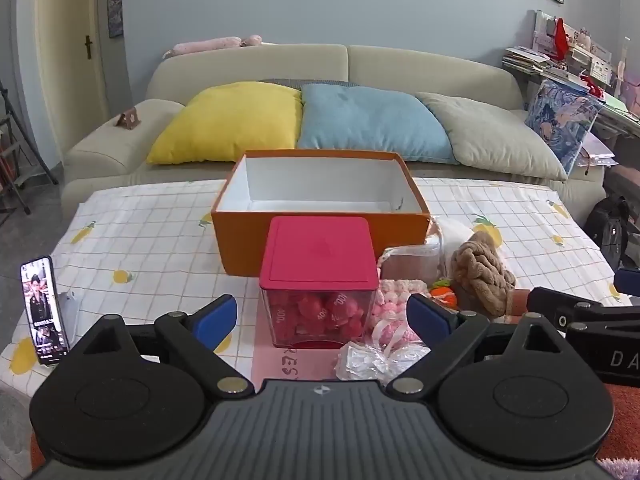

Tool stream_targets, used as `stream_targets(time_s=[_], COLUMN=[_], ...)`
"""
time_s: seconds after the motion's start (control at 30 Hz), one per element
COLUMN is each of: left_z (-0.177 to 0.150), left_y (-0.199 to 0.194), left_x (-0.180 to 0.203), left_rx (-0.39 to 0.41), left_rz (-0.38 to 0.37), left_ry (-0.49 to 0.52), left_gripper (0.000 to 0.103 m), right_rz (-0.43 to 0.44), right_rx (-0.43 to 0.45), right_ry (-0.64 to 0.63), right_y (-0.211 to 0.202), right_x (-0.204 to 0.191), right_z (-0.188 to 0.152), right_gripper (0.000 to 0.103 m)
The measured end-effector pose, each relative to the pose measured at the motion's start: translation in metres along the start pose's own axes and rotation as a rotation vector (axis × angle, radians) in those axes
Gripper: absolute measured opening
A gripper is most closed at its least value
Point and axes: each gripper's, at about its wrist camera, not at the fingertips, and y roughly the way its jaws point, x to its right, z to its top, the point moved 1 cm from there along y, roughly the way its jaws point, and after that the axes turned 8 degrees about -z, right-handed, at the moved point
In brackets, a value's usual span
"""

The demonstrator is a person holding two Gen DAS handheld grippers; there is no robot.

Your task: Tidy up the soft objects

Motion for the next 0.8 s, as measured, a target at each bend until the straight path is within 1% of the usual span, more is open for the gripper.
stream_targets(time_s=[0.03, 0.1, 0.13, 0.2, 0.23, 0.37, 0.47, 0.57, 0.8], left_z=[0.0, -0.001, 0.004, 0.002, 0.003, 0.003, 0.003, 0.002, 0.002], left_y=[0.002, -0.001, 0.0, -0.003, 0.002, 0.002, 0.001, 0.002, 0.002], left_x=[0.0, 0.002, -0.002, -0.001, -0.009, -0.007, -0.006, -0.008, -0.007], left_rx=[0.001, 0.011, -0.002, 0.013, 0.001, -0.005, -0.004, -0.003, -0.007], left_rz=[0.014, 0.017, 0.002, 0.019, 0.001, -0.016, -0.017, -0.024, -0.031], left_ry=[-0.011, -0.013, -0.028, -0.038, -0.051, -0.039, -0.041, -0.067, -0.052], left_gripper=[0.103, 0.103, 0.103, 0.103, 0.103, 0.103, 0.099, 0.093, 0.093], right_rz=[0.004, 0.007, 0.011, 0.02, -0.004, -0.01, -0.011, -0.012, -0.013], right_rx=[-0.003, -0.009, -0.012, -0.019, -0.022, -0.022, -0.024, -0.031, -0.036], right_ry=[-0.002, -0.006, -0.007, -0.009, 0.005, -0.004, -0.004, -0.003, -0.004], right_y=[0.001, 0.002, 0.002, 0.002, 0.002, 0.0, 0.001, 0.003, 0.004], right_x=[0.0, -0.001, -0.001, -0.002, -0.001, -0.002, -0.002, -0.002, -0.002], right_z=[0.0, -0.001, -0.001, -0.001, -0.001, -0.002, -0.002, -0.001, -0.002], right_gripper=[0.1, 0.1, 0.1, 0.1, 0.1, 0.1, 0.1, 0.1, 0.1])
